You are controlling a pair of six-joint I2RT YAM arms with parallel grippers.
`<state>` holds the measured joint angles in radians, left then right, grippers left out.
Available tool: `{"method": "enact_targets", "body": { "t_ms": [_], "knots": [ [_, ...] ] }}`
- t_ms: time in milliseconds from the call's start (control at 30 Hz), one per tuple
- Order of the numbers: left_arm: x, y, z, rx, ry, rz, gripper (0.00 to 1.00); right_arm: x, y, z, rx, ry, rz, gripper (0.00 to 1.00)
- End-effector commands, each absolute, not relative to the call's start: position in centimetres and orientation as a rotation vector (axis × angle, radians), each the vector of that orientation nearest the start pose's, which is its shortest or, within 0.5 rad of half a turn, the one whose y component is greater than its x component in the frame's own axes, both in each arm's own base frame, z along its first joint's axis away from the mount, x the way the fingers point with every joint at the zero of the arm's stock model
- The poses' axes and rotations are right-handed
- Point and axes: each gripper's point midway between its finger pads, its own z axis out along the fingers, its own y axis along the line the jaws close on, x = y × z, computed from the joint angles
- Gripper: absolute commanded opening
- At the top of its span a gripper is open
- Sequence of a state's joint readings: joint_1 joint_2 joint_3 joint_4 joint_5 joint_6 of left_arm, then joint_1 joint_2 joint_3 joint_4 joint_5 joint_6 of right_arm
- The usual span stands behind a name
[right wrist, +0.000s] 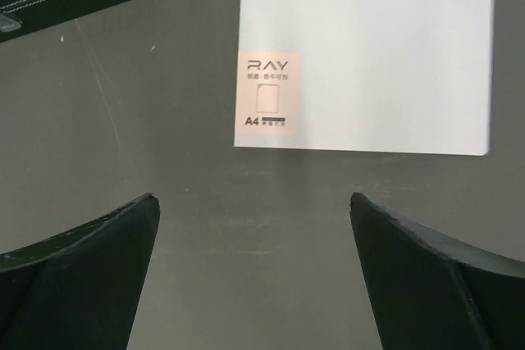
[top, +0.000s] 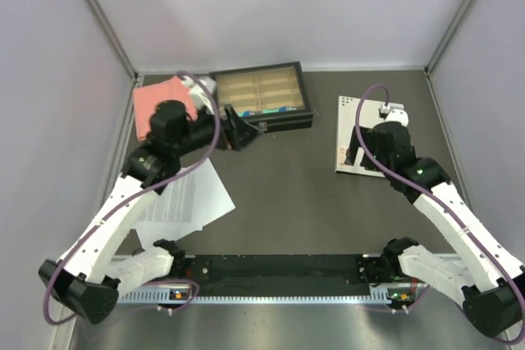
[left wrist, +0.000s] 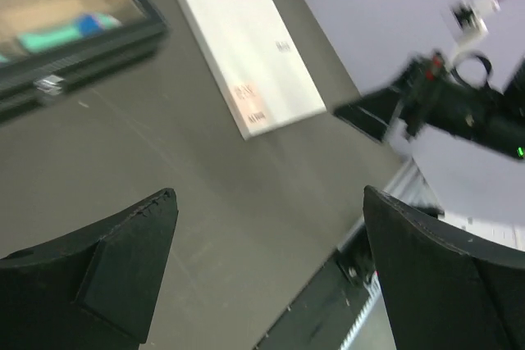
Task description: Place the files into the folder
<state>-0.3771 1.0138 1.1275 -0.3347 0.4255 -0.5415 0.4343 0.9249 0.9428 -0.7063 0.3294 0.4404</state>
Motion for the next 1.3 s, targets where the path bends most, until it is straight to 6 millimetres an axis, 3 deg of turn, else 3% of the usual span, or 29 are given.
{"method": "enact_targets", "body": {
  "t_ms": [0, 67, 100, 167, 300, 433, 500, 533, 567, 600, 700, 900, 1267],
  "knots": [
    [24.7, -26.2, 30.9, 0.309, 1.939, -1.068, 0.99, 27.4, 10.4, 19.1, 0.236, 2.175, 0.332, 0.99],
    [23.3, -28.5, 27.7, 0.357, 2.0, -1.026, 0.99, 28.3, 11.5, 18.9, 0.242, 2.14, 0.451, 0.99],
    [23.0, -29.3, 27.4, 0.369, 1.982, -1.027, 0.99, 28.1, 11.7, 17.5, 0.255, 2.17, 0.505, 0.99],
    [21.2, -31.1, 25.3, 0.412, 2.008, -1.04, 0.99, 28.7, 12.3, 16.6, 0.3, 2.164, 0.583, 0.99],
    [19.9, -33.7, 22.9, 0.446, 2.043, -1.055, 0.99, 29.4, 12.3, 13.9, 0.396, 2.194, 0.673, 0.99],
    [19.9, -35.6, 19.7, 0.474, 2.099, -0.99, 0.98, 30.0, 9.3, 12.2, 0.597, 2.16, 0.705, 0.99],
    [19.7, -36.7, 19.1, 0.48, 2.093, -1.001, 0.98, 29.2, 8.9, 10.5, 0.659, 2.167, 0.768, 0.99],
    [19.5, -37.0, 17.7, 0.48, 2.134, -0.989, 0.98, 29.6, 8.5, 10.5, 0.699, 2.126, 0.806, 0.99],
    [19.4, -38.0, 18.1, 0.483, 2.115, -1.016, 0.96, 29.6, 7.2, 9.9, 0.771, 2.108, 0.801, 0.99],
    [19.3, -38.5, 17.1, 0.489, 2.142, -1.008, 0.95, 29.1, 6.9, 8.8, 0.802, 2.107, 0.827, 0.99],
    [17.9, -39.9, 16.7, 0.529, 2.156, -1.03, 0.94, 28.7, 4.8, 7.1, 0.929, 2.06, 0.855, 0.98],
    [16.9, -39.8, 16.2, 0.512, 2.15, -1.008, 0.94, 27.7, 2.5, 4.7, 1.111, 1.953, 0.9, 0.92],
    [16.6, -39.5, 17.3, 0.493, 2.137, -1.014, 0.94, 28.5, 0.9, 3.8, 1.169, 1.811, 0.861, 0.73]
  ]
}}
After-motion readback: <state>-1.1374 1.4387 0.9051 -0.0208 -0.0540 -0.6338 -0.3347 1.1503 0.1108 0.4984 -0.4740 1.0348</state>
